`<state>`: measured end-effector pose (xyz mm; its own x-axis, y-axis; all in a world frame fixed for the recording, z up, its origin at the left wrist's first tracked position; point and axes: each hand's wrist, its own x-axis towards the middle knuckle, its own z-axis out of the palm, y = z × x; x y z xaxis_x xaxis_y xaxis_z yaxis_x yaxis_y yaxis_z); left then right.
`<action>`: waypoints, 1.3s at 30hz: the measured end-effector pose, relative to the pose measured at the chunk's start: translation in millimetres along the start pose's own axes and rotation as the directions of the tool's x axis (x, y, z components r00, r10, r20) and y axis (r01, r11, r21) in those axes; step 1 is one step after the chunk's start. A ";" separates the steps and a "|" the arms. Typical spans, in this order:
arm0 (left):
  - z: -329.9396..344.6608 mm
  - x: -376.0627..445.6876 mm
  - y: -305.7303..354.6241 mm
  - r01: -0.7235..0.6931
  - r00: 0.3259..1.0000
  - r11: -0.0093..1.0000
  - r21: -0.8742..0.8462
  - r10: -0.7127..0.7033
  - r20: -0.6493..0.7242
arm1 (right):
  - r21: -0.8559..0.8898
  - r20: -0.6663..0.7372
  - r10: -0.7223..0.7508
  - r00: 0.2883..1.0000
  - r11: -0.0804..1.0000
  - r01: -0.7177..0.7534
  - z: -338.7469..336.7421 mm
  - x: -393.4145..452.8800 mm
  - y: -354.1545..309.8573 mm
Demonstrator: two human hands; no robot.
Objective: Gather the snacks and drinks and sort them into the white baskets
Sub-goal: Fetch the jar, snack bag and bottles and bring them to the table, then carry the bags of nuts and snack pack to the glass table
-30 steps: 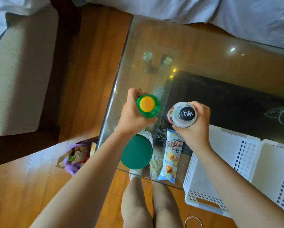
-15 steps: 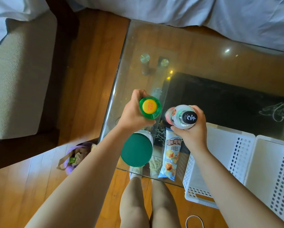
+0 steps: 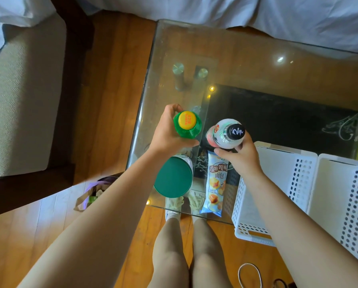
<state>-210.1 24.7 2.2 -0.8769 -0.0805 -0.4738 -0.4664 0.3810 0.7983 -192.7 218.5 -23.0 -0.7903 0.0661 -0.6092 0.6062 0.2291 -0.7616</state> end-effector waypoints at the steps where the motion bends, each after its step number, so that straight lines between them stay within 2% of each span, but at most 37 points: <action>1: 0.1 -1.0 -1.0 -0.008 1.000 1.000 0.010 0.008 -0.011 | 0.031 0.018 0.024 1.000 0.999 -0.024 -0.1 -2.7 2.1; 4: -1.7 -6.0 -2.8 -0.007 1.000 0.999 0.040 0.007 0.016 | 0.039 0.051 0.076 0.996 0.996 -0.078 -1.3 -12.9 8.3; 7: -5.3 -18.5 -5.4 0.039 0.999 0.999 -0.007 -0.039 0.037 | 0.041 0.066 0.144 0.987 0.988 -0.147 -4.2 -26.6 10.6; 10: -13.4 -43.0 -9.3 0.158 0.987 0.982 -0.109 -0.158 0.004 | 0.008 0.078 0.229 0.970 0.973 -0.231 -10.0 -46.9 7.1; 13: -24.2 -78.7 -14.7 0.295 0.948 0.937 -0.186 -0.311 -0.064 | -0.037 0.090 0.304 0.949 0.953 -0.302 -17.9 -74.0 1.6; 15: -30.6 -106.8 -17.5 0.368 0.907 0.885 -0.285 -0.409 -0.097 | -0.048 0.107 0.346 0.932 0.938 -0.343 -24.5 -93.5 -2.9; 18: -44.1 -159.7 -23.1 0.443 0.834 0.788 -0.428 -0.537 -0.127 | -0.155 0.116 0.398 0.910 0.912 -0.379 -33.0 -126.9 -13.3; 21: -53.9 -212.8 -32.5 0.484 0.742 0.629 -0.608 -0.663 -0.095 | -0.235 0.128 0.438 0.890 0.885 -0.402 -37.2 -153.8 -22.9; 23: -58.9 -248.3 -38.2 0.455 0.695 0.523 -0.721 -0.715 -0.080 | -0.299 0.140 0.450 0.882 0.868 -0.396 -35.0 -167.3 -30.5; 29: -64.5 -351.2 -61.5 0.302 0.571 0.373 -0.877 -0.807 -0.147 | -0.533 0.201 0.435 0.878 0.800 -0.275 6.9 -192.9 -60.9; 34: -62.3 -435.7 -86.8 0.110 0.403 0.220 -0.969 -0.901 -0.159 | -0.773 0.378 0.412 0.829 0.633 0.039 84.3 -219.0 -74.0; 39: -40.9 -530.2 -124.9 -0.032 0.229 0.067 -0.997 -0.971 -0.072 | -0.811 0.521 0.396 0.756 0.506 0.294 194.4 -274.9 -74.4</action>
<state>308.4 -17.9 168.9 0.2434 -0.4548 -0.8567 -0.1194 -0.8906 0.4389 -3.2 -5.5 158.1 -0.3105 -0.3654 -0.8775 0.0020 0.9229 -0.3850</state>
